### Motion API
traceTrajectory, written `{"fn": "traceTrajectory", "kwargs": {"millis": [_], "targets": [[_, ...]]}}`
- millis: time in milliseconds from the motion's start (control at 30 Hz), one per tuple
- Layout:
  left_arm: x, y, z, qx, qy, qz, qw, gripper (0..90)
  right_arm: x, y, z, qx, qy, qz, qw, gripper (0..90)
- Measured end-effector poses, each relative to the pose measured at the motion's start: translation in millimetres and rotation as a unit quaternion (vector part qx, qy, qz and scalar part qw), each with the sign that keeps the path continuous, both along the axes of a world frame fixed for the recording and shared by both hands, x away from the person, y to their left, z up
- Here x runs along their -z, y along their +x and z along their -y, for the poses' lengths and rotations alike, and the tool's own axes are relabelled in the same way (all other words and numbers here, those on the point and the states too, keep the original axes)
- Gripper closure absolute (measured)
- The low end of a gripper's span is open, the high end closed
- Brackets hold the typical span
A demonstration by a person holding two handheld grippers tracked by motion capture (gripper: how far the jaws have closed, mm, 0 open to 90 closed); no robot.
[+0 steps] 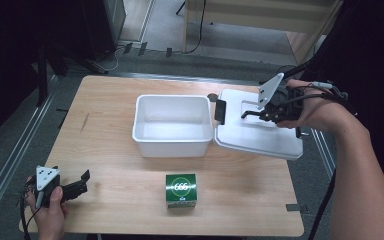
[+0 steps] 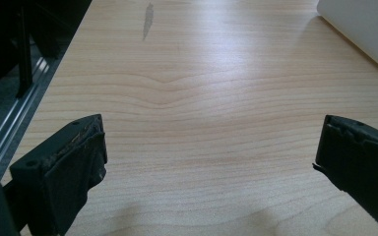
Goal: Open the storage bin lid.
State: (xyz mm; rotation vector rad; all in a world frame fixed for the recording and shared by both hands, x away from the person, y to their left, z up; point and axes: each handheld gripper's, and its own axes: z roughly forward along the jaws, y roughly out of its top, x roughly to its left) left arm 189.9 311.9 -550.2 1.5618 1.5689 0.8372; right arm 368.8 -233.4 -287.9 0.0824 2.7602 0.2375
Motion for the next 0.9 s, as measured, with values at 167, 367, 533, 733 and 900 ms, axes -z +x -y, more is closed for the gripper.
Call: {"fn": "traceTrajectory", "kwargs": {"millis": [167, 367, 533, 733, 900], "targets": [[0.0, -0.2, 0.1, 0.000, -0.001, 0.001, 1.0000, 0.0, 6.3, -2.3, 8.1, 0.005, -0.001, -0.004, 1.0000, 85.2], [-0.1, -0.4, 0.0, 0.000, -0.001, 0.001, 1.0000, 0.0, 19.3, -3.4, 16.5, 0.010, 0.002, -0.011, 0.9999, 85.2], [0.0, -0.3, -0.1, -0.001, -0.001, 0.002, 1.0000, 0.0, 29.2, -2.4, 21.7, 0.011, 0.003, -0.014, 0.9998, 85.2], [-0.2, -0.5, -0.9, -0.002, -0.003, 0.001, 1.0000, 0.0, 43.5, -3.1, 24.0, 0.011, 0.000, -0.019, 0.9998, 85.2], [-0.1, -0.7, -0.5, -0.001, -0.003, 0.002, 1.0000, 0.0, 58.4, -4.3, 27.3, 0.015, 0.000, -0.026, 0.9996, 85.2]]}}
